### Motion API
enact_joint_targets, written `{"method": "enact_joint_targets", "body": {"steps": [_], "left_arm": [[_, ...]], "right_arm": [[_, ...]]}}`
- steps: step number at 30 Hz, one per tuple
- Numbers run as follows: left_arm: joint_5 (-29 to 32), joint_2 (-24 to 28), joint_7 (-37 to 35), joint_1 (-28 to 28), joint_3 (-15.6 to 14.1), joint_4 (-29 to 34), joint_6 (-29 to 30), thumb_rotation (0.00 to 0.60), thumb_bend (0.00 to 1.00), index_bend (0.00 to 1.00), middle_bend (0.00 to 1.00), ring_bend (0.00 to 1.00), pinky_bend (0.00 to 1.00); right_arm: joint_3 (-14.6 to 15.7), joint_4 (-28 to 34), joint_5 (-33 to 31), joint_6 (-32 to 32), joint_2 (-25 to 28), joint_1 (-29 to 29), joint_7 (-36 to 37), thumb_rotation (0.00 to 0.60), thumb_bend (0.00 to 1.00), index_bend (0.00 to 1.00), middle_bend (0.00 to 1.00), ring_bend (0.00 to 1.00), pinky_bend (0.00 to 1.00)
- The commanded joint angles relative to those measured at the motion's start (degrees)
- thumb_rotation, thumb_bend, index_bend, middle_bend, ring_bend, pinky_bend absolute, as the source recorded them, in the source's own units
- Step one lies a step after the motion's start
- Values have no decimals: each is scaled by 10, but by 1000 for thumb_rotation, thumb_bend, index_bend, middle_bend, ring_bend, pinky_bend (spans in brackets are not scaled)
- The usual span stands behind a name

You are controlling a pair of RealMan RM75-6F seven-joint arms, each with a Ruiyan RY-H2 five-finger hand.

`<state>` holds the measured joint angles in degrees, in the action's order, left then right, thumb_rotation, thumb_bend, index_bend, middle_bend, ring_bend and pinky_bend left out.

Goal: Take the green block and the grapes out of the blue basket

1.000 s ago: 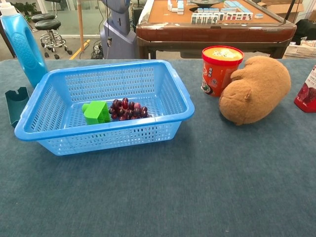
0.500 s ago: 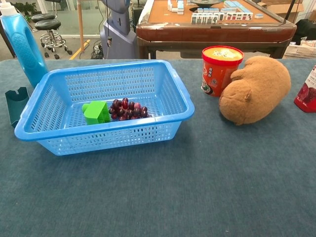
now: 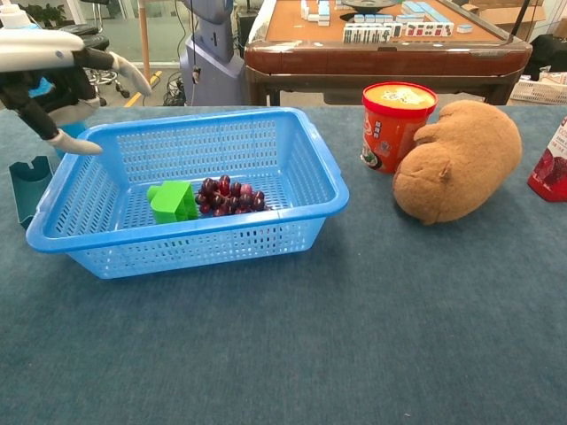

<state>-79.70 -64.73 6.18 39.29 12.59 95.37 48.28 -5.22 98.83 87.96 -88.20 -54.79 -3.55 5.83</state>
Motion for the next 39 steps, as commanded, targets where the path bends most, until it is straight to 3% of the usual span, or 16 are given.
{"method": "enact_joint_targets", "body": {"steps": [1,4,13,32,39], "left_arm": [[58,-29,50,41,-5,-15,-53,600,242,203,860,794,809],[101,-34,90,64,-13,-18,-83,600,241,182,872,805,810],[200,-55,151,99,-37,-28,-101,600,241,167,890,819,810],[300,-97,184,152,-75,-48,-103,600,241,167,895,824,811],[322,-116,171,162,-80,-70,-103,600,241,218,907,831,827]], "right_arm": [[0,-1,0,-1,0,1,2,600,275,287,215,214,278],[2,-3,-1,-2,0,3,4,600,275,287,215,214,281],[5,-9,-1,-5,-3,8,12,600,276,287,215,214,281],[6,-22,-7,-7,-3,14,30,600,275,287,215,215,285],[6,-28,-6,-2,-5,11,42,600,275,286,215,215,286]]}}
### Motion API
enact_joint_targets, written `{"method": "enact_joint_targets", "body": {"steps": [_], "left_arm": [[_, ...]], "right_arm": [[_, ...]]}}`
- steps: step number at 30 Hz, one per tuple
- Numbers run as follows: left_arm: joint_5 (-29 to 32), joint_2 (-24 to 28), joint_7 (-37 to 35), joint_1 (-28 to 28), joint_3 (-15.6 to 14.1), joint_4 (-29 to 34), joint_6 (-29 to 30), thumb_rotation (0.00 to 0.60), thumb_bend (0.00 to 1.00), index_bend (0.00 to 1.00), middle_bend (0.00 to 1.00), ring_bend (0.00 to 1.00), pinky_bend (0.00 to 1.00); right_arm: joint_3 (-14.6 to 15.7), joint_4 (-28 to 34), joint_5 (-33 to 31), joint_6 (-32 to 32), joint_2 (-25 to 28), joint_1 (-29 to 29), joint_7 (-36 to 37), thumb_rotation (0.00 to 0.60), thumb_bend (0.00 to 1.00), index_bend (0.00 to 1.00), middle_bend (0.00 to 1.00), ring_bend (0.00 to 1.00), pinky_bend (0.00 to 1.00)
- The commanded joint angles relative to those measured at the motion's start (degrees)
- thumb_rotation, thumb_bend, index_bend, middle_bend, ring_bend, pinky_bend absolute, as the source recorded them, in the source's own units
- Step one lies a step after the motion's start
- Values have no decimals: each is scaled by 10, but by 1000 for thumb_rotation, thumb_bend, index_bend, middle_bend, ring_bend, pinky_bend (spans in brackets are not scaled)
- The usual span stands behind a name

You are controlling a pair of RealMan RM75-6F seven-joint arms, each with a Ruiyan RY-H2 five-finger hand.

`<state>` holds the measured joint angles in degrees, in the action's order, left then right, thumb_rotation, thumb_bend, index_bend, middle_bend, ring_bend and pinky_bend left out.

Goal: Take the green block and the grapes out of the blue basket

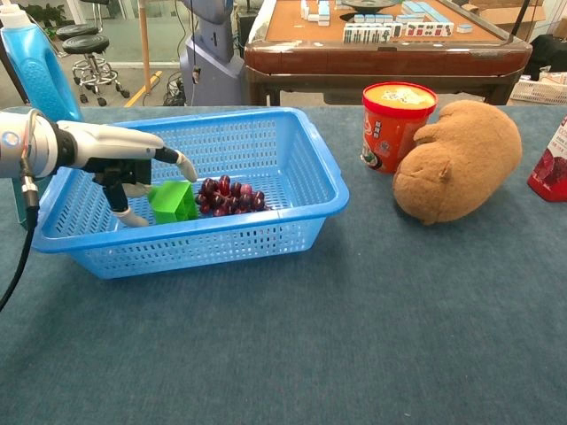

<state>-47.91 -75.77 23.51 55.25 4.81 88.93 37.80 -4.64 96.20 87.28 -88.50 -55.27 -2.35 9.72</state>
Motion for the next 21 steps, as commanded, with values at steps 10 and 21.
{"method": "enact_joint_targets", "body": {"steps": [10,21], "left_arm": [[-1,-30,-25,-2,-4,-30,25,600,241,411,969,876,875],[-26,4,-72,-30,22,0,79,600,242,488,1000,903,903]], "right_arm": [[-1,-10,-5,6,-2,-2,10,600,275,287,215,227,290],[-3,-15,-7,8,-5,-3,16,600,275,286,215,227,292]]}}
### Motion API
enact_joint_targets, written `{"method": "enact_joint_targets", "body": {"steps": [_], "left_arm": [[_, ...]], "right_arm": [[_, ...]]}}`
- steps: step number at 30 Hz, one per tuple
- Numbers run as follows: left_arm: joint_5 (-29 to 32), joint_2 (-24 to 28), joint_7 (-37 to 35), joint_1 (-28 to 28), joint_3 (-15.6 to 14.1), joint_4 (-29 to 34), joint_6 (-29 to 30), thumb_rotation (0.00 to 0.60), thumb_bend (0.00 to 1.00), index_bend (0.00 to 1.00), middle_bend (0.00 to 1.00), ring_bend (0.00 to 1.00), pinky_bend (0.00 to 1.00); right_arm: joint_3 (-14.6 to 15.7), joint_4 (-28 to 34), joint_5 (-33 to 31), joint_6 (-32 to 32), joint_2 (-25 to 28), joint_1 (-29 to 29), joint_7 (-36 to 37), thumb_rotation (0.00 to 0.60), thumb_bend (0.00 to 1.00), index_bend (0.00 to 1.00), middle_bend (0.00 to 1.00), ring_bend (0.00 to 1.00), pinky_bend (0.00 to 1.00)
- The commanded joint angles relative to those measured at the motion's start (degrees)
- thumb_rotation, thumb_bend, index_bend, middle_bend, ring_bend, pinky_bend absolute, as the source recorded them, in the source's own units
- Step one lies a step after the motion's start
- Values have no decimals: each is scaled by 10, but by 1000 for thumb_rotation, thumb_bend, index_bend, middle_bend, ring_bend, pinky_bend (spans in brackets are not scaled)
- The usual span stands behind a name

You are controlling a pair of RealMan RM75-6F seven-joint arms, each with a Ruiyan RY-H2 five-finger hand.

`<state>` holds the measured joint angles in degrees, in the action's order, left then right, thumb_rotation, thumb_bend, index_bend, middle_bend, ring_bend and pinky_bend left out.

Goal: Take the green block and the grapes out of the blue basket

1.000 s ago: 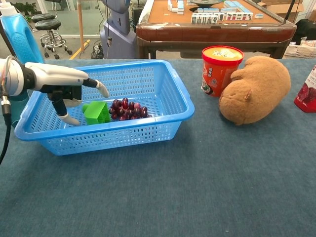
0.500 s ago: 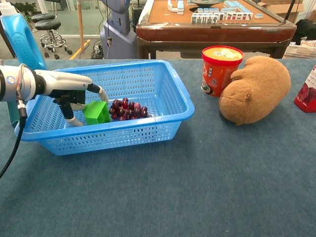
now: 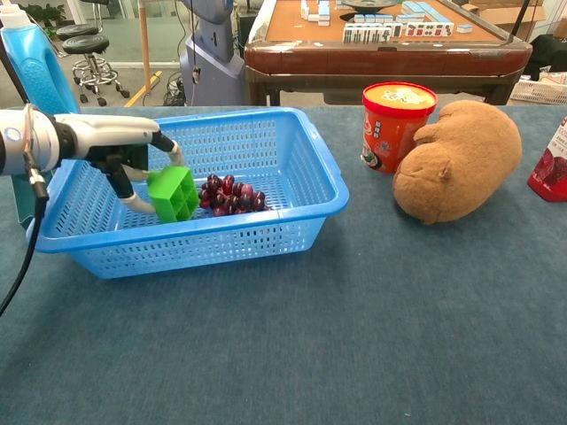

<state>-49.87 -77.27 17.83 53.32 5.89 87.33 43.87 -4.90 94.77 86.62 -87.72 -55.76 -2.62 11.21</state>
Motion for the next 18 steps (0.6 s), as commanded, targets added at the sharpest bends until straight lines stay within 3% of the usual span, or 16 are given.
{"method": "enact_joint_targets", "body": {"steps": [1,7,13,18], "left_arm": [[-10,30,-24,-18,17,25,32,600,241,487,1000,902,903],[-17,72,-46,-45,35,50,79,600,242,483,1000,901,904],[8,139,-61,-82,47,72,112,600,242,483,1000,899,904],[48,157,-55,-104,47,61,127,600,242,483,999,897,904]], "right_arm": [[0,-1,0,0,0,0,1,600,275,286,215,227,292],[0,-3,1,2,-1,-2,3,600,275,287,215,227,292],[-1,-6,1,5,-1,-4,6,600,275,287,215,227,293],[0,-8,3,6,-3,-5,8,600,275,287,215,227,293]]}}
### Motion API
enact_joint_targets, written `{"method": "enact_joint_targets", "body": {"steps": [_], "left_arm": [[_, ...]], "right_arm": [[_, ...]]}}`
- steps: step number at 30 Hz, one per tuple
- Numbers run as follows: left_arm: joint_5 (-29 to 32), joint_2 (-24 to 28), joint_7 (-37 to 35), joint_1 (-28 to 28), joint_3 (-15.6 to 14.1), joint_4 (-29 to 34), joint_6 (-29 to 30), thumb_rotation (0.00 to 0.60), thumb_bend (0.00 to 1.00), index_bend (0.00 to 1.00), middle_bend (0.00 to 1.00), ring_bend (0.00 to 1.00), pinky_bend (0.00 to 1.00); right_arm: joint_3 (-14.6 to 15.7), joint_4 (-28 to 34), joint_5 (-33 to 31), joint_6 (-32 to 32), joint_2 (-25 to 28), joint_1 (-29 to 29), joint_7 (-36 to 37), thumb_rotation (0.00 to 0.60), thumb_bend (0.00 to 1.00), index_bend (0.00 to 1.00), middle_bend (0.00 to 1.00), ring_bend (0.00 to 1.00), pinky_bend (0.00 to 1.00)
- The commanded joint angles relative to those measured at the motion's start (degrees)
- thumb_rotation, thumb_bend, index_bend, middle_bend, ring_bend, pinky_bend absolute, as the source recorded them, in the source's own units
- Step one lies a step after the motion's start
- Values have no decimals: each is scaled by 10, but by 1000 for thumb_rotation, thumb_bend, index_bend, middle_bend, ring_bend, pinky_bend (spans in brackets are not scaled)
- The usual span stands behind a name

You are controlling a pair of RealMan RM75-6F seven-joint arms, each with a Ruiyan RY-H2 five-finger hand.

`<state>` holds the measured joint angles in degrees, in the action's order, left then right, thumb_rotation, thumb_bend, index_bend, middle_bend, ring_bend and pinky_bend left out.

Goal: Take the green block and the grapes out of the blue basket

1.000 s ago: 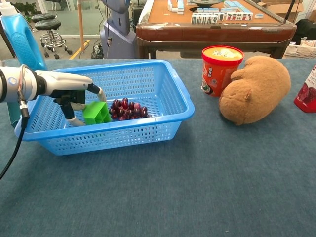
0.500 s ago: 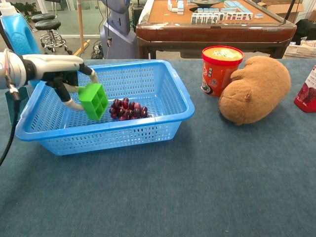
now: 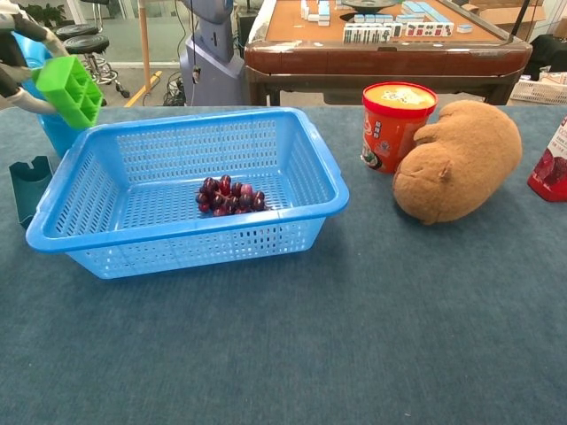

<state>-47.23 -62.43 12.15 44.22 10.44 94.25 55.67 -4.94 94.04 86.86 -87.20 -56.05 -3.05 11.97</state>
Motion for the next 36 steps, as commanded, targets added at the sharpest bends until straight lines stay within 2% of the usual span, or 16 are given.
{"method": "enact_joint_targets", "body": {"steps": [1,5,13,19,25,28,33,36], "left_arm": [[28,9,5,-15,1,-15,9,600,242,483,999,897,904],[57,8,28,-18,-7,-46,-2,600,242,484,999,896,904],[129,3,115,-6,-43,-87,-45,600,242,477,992,891,904],[180,28,158,12,-71,-56,-109,600,242,444,989,887,904],[173,46,164,23,-85,-11,-130,600,242,435,981,881,904],[168,50,159,29,-88,5,-143,600,242,335,962,862,903],[157,54,155,37,-92,21,-141,600,241,92,908,824,887],[149,60,155,39,-92,36,-123,600,241,6,867,791,880]], "right_arm": [[1,0,1,2,-1,-1,0,600,275,287,215,227,293],[2,1,2,1,-1,0,-2,600,275,287,215,227,293],[3,6,1,-2,2,3,-6,600,275,287,215,227,294],[3,9,1,-3,4,4,-9,600,275,286,215,227,294],[4,13,2,-2,4,3,-13,600,275,287,214,227,295],[4,14,2,-2,4,4,-15,600,275,287,215,227,295],[4,15,1,-4,6,6,-15,600,275,287,215,227,296],[5,15,0,-7,7,8,-15,600,275,287,215,227,297]]}}
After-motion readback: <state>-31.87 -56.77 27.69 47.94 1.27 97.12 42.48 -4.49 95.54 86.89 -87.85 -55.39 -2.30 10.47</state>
